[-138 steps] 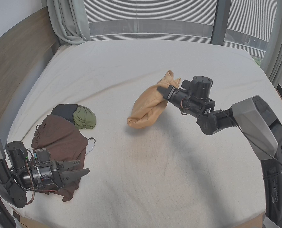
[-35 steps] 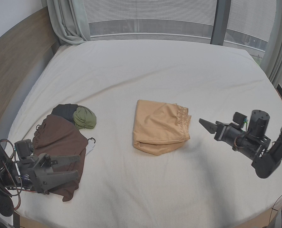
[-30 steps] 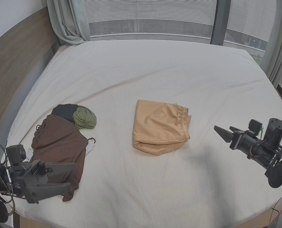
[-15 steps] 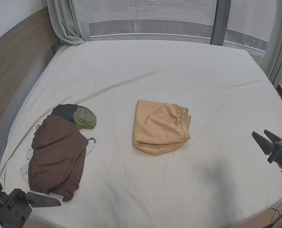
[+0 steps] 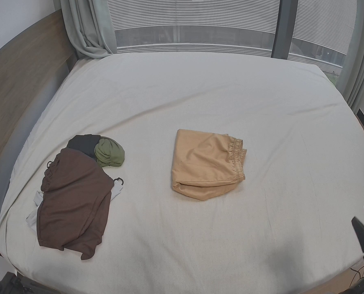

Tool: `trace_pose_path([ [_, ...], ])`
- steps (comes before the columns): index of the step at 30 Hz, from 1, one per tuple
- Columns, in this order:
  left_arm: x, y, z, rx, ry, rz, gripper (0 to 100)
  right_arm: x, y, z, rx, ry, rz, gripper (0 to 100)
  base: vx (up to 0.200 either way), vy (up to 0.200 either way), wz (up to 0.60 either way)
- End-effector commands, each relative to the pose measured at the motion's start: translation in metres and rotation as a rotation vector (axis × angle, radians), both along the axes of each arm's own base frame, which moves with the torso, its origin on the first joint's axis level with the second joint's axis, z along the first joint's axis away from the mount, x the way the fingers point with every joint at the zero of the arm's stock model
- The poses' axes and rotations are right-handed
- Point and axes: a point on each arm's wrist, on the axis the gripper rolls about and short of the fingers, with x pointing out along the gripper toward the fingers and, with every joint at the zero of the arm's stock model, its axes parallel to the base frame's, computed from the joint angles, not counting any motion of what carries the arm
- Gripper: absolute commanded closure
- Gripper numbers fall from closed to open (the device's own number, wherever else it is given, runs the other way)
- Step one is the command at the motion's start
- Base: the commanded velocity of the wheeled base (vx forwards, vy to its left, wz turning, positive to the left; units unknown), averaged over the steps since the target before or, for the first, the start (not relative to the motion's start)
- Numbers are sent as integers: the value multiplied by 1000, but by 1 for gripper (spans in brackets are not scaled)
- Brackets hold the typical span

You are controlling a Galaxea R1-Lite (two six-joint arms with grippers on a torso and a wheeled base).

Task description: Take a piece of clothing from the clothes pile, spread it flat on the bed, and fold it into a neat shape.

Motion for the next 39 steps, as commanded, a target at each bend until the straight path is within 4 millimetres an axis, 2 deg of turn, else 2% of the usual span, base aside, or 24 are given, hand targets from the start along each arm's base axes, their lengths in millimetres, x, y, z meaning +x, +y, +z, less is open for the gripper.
trace_pose_path([
  [1, -53, 0, -24, -31, -221, 130, 0, -48, -4, -50, -48, -61, -186, 0, 0, 0, 0],
  [5, -54, 1, -24, -53, -246, 170, 0, -48, -5, -48, -92, -84, -258, 0, 0, 0, 0],
  [7, -53, 2, -24, -63, -279, 231, 0, -48, -7, -48, -109, -82, -329, 0, 0, 0, 0],
  [11, -48, 3, -29, -61, -321, 342, 0, -48, -7, -48, -129, -83, -358, 0, 0, 0, 0],
  [15, -40, 6, -37, -19, -349, 607, 0, -48, -8, -48, -175, -86, -373, 0, 0, 0, 0],
  [18, -32, 12, -52, 166, -370, 898, 0, -48, -8, -48, -189, -88, -373, 0, 0, 0, 0],
  [19, -32, 12, -52, 166, -370, 898, 0, -48, -8, -48, -189, -88, -373, 0, 0, 0, 0],
  [20, -29, 14, -60, 255, -333, 997, 0, -48, -8, -48, -192, -88, -373, 0, 0, 0, 0],
  [22, -28, 16, -66, 313, -287, 1076, 0, -48, -8, -48, -195, -90, -373, 0, 0, 0, 0],
  [23, -28, 16, -66, 313, -287, 1076, 0, -48, -8, -48, -195, -90, -373, 0, 0, 0, 0],
  [27, -27, 20, -67, 361, -257, 1270, 0, -48, -9, -49, -187, -80, -419, 0, 0, 0, 0],
  [30, -27, 22, -67, 387, -256, 1331, 0, -48, -9, -49, -192, -77, -423, 0, 0, 0, 0],
  [39, -28, 23, -68, 470, -273, 1368, 0, -48, -8, -50, -178, -62, -404, 0, 0, 0, 0],
])
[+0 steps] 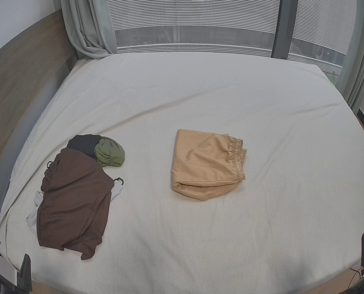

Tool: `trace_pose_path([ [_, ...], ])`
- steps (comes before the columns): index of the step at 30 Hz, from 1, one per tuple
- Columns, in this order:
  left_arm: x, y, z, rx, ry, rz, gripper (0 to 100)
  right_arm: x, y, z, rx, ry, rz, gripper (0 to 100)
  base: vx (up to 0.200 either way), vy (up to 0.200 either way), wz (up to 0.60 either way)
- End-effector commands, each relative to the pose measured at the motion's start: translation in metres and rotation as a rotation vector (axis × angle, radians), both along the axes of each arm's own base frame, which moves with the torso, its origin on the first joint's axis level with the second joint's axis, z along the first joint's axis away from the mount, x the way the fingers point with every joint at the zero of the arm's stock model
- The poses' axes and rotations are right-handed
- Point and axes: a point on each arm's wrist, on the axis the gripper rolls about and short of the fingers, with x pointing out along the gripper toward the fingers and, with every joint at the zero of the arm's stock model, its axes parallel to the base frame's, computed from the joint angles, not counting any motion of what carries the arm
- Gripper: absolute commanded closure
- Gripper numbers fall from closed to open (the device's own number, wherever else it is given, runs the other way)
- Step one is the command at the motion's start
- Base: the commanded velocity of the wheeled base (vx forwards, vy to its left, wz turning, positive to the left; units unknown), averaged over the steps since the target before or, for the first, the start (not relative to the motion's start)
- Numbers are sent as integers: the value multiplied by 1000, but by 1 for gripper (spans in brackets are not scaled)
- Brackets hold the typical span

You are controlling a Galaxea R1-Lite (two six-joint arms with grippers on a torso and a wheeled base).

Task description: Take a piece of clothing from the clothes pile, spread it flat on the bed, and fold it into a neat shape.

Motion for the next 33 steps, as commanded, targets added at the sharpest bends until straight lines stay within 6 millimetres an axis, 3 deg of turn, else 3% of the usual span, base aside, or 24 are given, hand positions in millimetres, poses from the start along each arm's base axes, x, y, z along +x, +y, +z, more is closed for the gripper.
trace_pose_path([
  [1, -1, 0, -2, 0, -1, 9, 0, 1, 0, -6, 6, 19, 11, 0, 0, 0, 0],
  [13, -1, -1, -2, -77, 17, -68, 0, 1, 1, -10, -33, 58, 56, 0, 0, 0, 0],
  [17, -1, -1, -1, -59, 8, -53, 0, 1, 1, -10, -30, 57, 56, 0, 0, 0, 0],
  [20, -1, 0, -1, 95, 6, -5, 0, 1, 1, -10, -27, 57, 58, 0, 0, 0, 0],
  [27, -1, 0, -2, -36, 9, -29, 0, 1, 1, -10, -30, 57, 57, 0, 0, 0, 0],
  [33, -1, 1, -1, 21, 1, 42, 0, 1, 1, -10, -27, 57, 58, 0, 0, 0, 0],
])
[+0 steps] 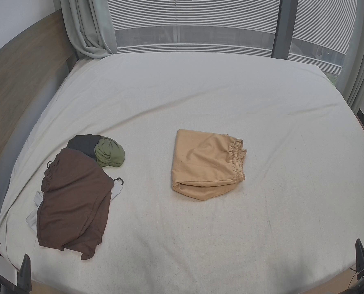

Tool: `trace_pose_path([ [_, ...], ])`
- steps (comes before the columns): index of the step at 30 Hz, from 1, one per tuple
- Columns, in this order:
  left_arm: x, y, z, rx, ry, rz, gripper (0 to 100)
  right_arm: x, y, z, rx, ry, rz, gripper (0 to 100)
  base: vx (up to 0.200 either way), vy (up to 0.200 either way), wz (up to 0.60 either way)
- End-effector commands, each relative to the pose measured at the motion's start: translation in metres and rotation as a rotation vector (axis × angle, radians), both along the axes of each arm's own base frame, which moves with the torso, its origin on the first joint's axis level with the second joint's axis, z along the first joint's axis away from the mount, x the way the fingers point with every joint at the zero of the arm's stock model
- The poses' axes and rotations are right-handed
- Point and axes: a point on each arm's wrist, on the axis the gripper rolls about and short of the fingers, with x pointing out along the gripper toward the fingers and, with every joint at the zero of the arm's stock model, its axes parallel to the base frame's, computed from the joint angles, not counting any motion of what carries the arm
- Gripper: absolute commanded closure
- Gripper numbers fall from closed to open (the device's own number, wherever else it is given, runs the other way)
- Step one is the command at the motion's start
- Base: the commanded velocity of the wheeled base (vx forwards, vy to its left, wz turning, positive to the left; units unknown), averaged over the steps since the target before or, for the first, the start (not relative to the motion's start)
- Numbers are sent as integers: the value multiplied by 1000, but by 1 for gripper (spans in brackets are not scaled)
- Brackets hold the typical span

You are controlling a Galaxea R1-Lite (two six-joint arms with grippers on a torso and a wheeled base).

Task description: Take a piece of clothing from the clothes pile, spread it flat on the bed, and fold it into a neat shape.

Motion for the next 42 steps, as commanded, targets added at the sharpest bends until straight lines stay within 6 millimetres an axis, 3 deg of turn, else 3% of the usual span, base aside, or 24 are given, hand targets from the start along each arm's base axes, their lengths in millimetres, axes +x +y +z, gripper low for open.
trace_pose_path([
  [1, -1, 0, 0, 31, -19, -18, 0, 0, 0, -5, 1, 5, -1, 0, 0, 0, 0],
  [3, -1, -3, -1, -9, -11, -152, 0, 0, 0, -5, 0, 5, -1, 0, 0, 0, 0],
  [7, -1, -2, -1, -7, -4, -109, 0, 0, 0, -5, -2, 5, -3, 0, 0, 0, 0],
  [10, -1, 0, 0, 27, -3, 19, 0, 0, 0, -5, 1, 5, -1, 0, 0, 0, 0],
  [15, 0, -2, 0, 121, -47, -69, 0, 0, 0, -5, 1, 5, -1, 0, 0, 0, 0],
  [20, 0, 1, -2, 10, -23, 31, 0, 0, 0, -5, 0, 5, -3, 0, 0, 0, 0],
  [24, 1, -1, -6, -30, 21, -50, 0, 0, 0, -5, -3, 5, -1, 0, 0, 0, 0],
  [42, 1, -2, -7, 0, 21, -68, 0, 0, 0, -5, -3, 5, 3, 0, 0, 0, 0],
])
